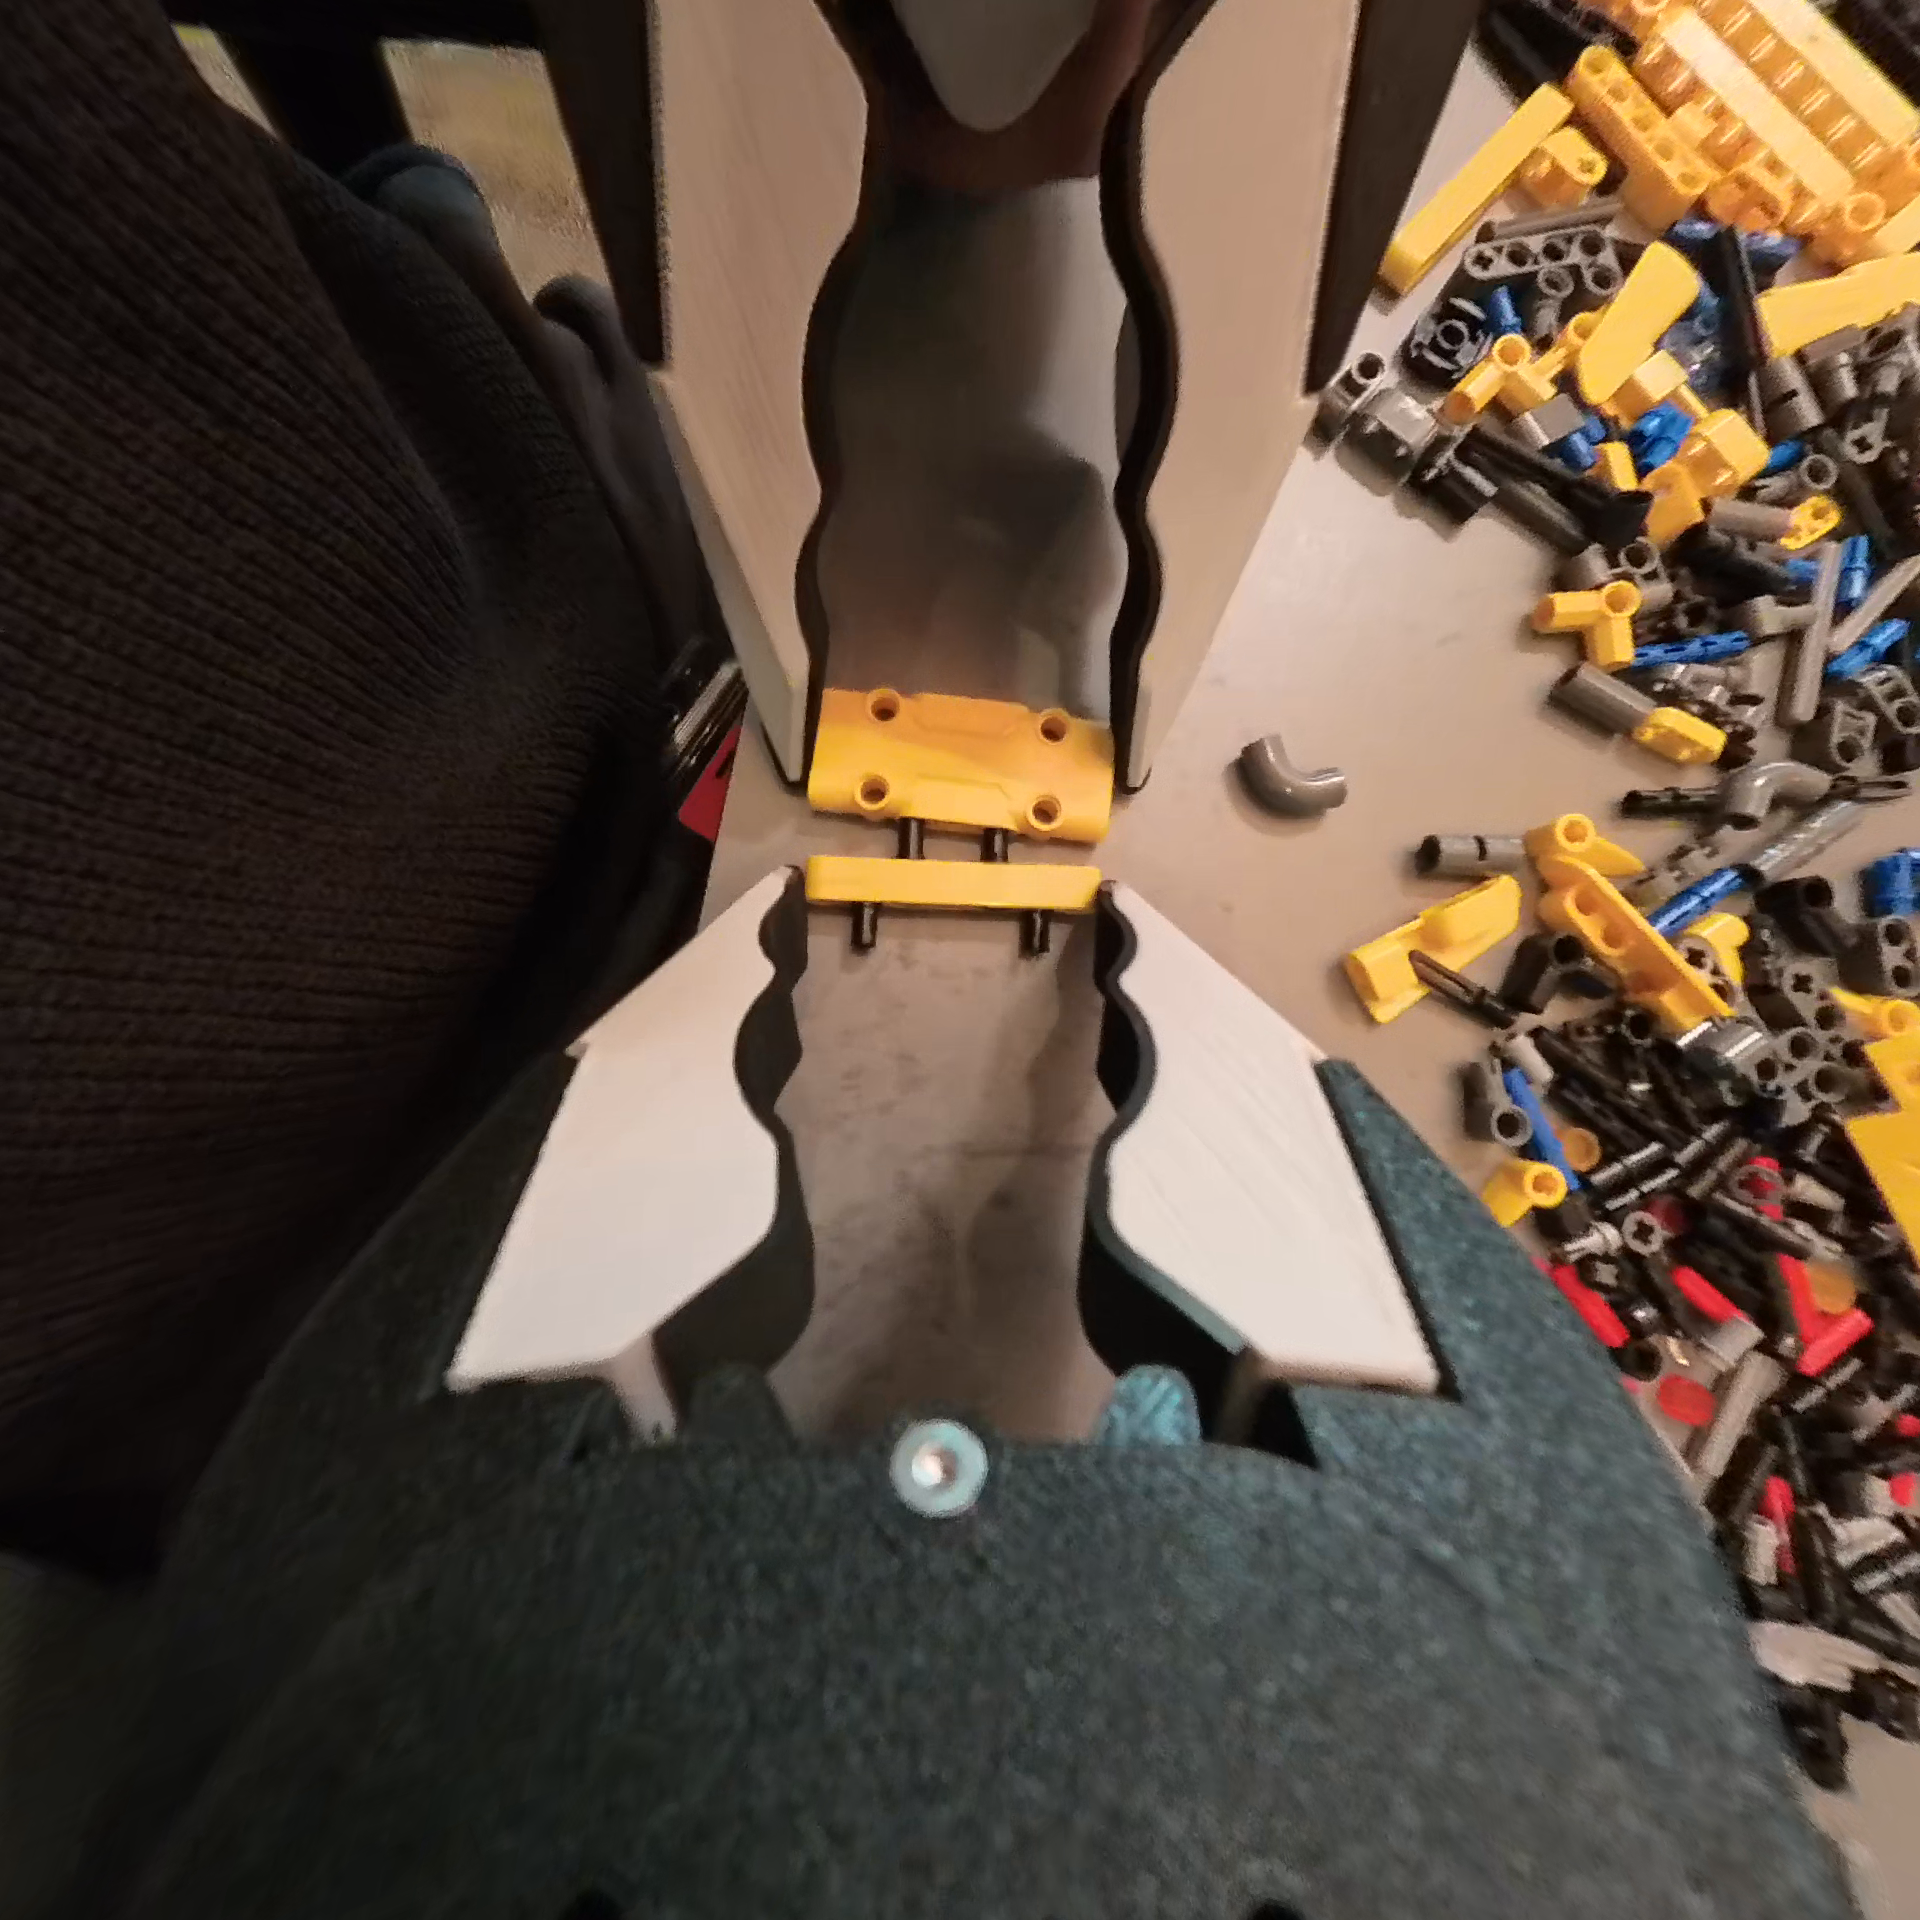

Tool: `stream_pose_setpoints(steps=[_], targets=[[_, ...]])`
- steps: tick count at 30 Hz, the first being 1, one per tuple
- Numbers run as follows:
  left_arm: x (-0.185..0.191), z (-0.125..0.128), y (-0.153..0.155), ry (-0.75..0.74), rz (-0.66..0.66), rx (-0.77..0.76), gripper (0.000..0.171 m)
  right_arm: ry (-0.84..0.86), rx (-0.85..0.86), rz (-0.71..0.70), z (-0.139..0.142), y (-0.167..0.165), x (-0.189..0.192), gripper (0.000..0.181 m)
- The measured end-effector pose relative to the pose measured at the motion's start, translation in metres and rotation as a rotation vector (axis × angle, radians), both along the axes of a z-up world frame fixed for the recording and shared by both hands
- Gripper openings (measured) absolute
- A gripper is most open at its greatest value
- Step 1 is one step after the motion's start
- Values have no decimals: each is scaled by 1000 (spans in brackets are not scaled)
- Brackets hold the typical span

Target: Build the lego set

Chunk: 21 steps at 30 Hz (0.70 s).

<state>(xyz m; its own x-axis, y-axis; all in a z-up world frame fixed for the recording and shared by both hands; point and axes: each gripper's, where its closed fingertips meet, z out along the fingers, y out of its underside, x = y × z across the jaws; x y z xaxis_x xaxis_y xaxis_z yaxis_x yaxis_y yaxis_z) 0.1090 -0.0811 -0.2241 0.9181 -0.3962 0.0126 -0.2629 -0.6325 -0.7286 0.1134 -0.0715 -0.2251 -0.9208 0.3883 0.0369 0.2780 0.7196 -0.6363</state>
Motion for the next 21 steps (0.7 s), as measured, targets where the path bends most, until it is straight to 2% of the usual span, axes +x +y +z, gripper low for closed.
stream_pose_setpoints(steps=[6,11,18,21], targets=[[0,0,-1,2,12,-5,57,-50,43,-62,0,0,0,56],[0,0,0,37,-11,-39,58,-22,75,-99,0,1,1,56],[0,2,-1,-27,-29,-46,57,-40,20,-78,0,0,0,56],[0,0,-1,-2,-28,-45,57,-26,-30,-92,0,0,0,56]])
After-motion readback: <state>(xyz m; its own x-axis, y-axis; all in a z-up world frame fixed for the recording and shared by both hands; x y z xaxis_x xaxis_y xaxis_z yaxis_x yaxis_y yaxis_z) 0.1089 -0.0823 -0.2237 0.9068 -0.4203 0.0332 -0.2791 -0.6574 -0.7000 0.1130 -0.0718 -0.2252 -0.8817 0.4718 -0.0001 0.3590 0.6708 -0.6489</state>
